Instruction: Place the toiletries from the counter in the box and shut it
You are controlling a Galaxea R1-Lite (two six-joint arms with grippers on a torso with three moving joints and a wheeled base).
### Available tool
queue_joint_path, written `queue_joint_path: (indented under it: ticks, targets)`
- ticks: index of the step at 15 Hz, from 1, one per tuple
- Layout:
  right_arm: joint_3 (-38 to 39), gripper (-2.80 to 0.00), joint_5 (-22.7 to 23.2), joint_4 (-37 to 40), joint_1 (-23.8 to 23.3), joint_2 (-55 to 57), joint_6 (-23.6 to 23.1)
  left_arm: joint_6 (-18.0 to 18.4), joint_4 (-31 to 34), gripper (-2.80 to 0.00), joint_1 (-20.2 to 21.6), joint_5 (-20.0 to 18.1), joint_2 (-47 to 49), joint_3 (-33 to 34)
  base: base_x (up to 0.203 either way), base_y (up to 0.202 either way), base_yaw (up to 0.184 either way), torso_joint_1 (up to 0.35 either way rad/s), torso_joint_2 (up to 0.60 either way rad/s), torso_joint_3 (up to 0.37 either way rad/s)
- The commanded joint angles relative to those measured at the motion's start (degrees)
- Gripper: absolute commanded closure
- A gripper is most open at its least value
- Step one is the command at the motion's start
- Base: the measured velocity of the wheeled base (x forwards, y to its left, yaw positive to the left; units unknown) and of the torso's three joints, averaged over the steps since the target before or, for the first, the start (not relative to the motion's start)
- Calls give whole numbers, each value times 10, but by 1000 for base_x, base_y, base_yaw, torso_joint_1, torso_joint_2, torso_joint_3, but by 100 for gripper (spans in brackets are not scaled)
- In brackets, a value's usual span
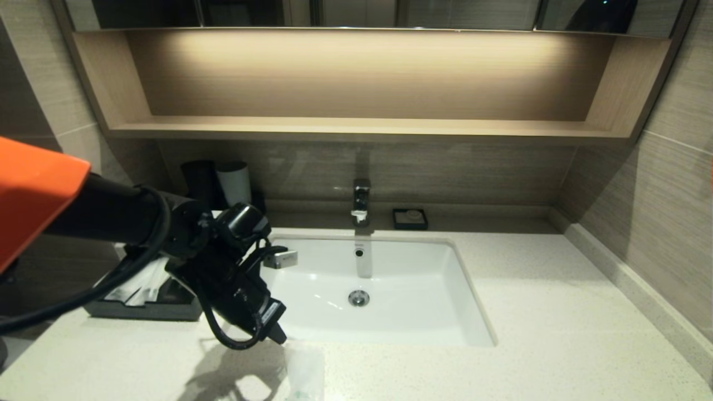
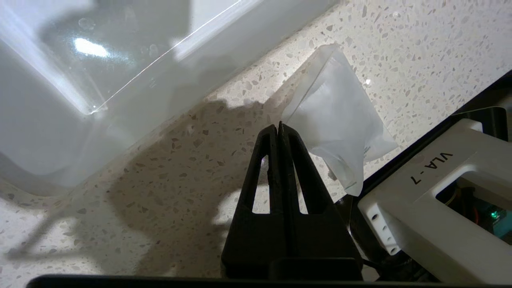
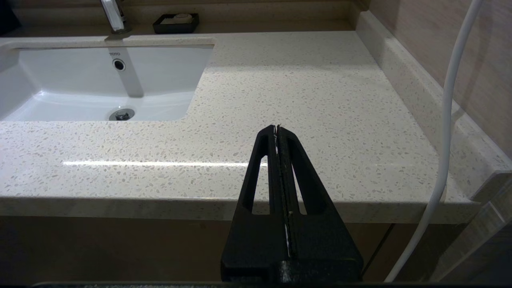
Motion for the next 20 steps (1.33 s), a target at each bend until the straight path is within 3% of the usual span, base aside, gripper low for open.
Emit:
queue_joint_path:
  ticks: [1,2,3,20]
  targets:
    - [0,0,0,1,0,1,0,3,1,0,0,-2,2,-2,0,0,0,0,0,0]
    - [0,0,0,0,0,1,0,7,1,0,0,-2,2,-3,0,0,0,0,0,0]
    - [0,0,0,0,0,1,0,8,1,-280,0,-2,3,-2,0,0,0,0,0,0]
    - [0,0,0,0,0,1,0,7,-7,-280,0,-4,31,-20,0,0,0,0,0,0]
